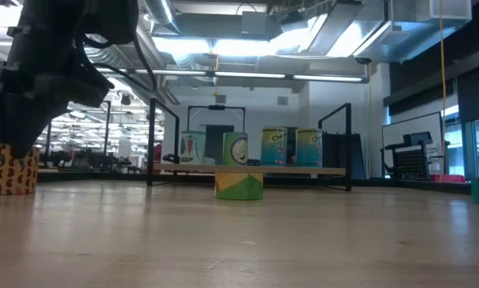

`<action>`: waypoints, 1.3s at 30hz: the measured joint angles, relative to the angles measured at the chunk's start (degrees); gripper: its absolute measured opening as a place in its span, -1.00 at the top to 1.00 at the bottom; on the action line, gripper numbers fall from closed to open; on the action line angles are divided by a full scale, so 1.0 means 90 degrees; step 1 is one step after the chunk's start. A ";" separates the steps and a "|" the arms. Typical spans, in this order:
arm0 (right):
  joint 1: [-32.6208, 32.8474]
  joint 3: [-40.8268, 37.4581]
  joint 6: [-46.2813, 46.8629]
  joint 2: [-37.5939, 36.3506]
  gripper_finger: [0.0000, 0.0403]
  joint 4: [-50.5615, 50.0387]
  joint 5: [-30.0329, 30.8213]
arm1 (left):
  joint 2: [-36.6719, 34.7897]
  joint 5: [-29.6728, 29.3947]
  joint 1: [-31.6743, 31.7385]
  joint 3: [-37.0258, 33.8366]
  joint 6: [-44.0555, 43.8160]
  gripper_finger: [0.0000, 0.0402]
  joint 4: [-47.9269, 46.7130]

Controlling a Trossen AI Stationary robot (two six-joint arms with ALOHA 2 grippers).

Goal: Pick and place cans onto a shelf
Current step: Put the yellow can on the shelf aligned with the pink can

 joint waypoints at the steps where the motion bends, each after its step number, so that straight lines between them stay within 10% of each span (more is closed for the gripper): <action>1: 0.0001 0.0000 0.0000 0.0000 0.97 0.0000 0.0000 | 0.0000 0.0011 -0.0002 0.0000 0.0084 0.77 0.0016; 17: 0.0001 0.0000 -0.0005 0.0000 0.97 0.0004 0.0002 | 0.0036 0.0095 0.0079 0.0635 0.0848 0.99 -0.0022; 39: 0.0002 0.0000 -0.0005 0.0000 0.97 0.0003 0.0002 | 0.0358 -0.1390 0.1744 0.4560 0.3960 1.00 -0.2258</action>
